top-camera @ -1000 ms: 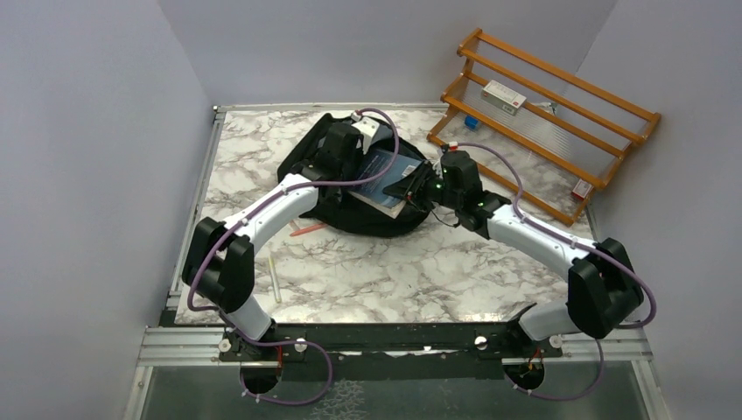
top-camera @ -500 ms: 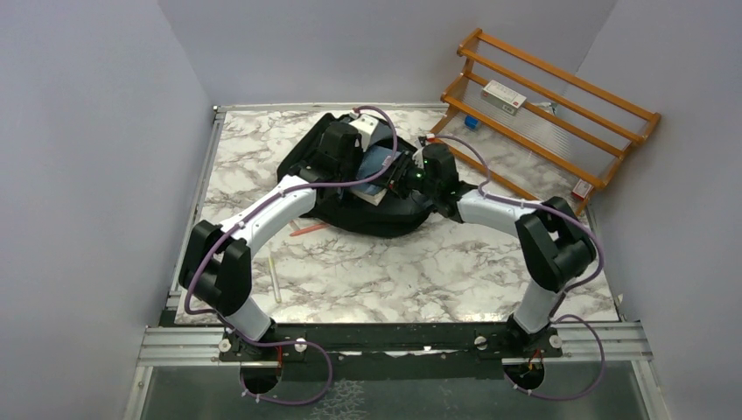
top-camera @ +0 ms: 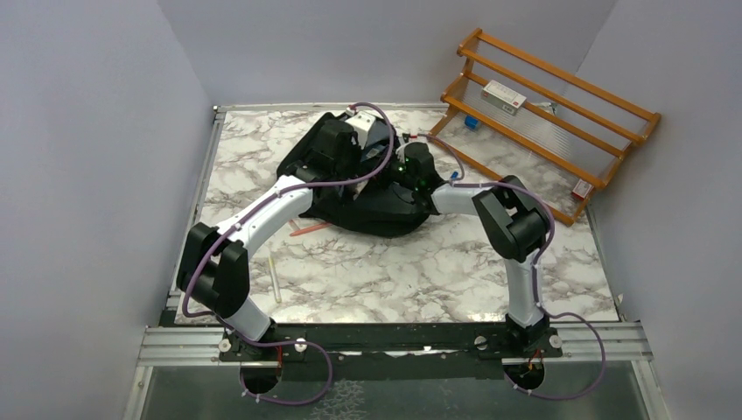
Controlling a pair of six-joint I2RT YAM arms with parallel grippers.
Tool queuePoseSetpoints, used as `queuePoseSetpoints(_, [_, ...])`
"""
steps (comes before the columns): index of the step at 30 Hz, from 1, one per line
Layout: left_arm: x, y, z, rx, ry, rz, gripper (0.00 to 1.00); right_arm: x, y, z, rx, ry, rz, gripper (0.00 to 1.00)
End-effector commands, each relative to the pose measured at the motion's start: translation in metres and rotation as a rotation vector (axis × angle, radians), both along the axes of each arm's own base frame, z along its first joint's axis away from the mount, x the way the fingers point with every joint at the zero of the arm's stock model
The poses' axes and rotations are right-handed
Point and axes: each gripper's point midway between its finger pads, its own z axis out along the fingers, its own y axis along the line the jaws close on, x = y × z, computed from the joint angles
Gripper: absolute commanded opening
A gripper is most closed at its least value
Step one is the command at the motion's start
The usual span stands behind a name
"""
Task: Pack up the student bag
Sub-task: Place the book in the student bag.
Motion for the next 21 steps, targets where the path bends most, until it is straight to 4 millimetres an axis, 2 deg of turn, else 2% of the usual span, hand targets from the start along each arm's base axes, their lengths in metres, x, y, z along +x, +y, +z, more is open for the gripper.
queuePoseSetpoints(1, [0.002, -0.012, 0.04, -0.113, -0.089, -0.038, 0.0, 0.02, 0.023, 0.072, 0.13, -0.227, -0.017, 0.01])
queuePoseSetpoints(13, [0.002, -0.012, 0.035, -0.113, -0.072, -0.042, 0.0, 0.05, 0.053, 0.037, 0.035, -0.209, -0.044, 0.01])
queuePoseSetpoints(16, [0.003, -0.009, 0.035, -0.107, -0.077, -0.024, 0.0, 0.058, 0.058, 0.02, -0.029, -0.157, -0.038, 0.01])
queuePoseSetpoints(21, [0.005, -0.005, 0.033, -0.095, -0.075, -0.002, 0.0, 0.065, 0.056, 0.001, -0.123, -0.114, -0.061, 0.15])
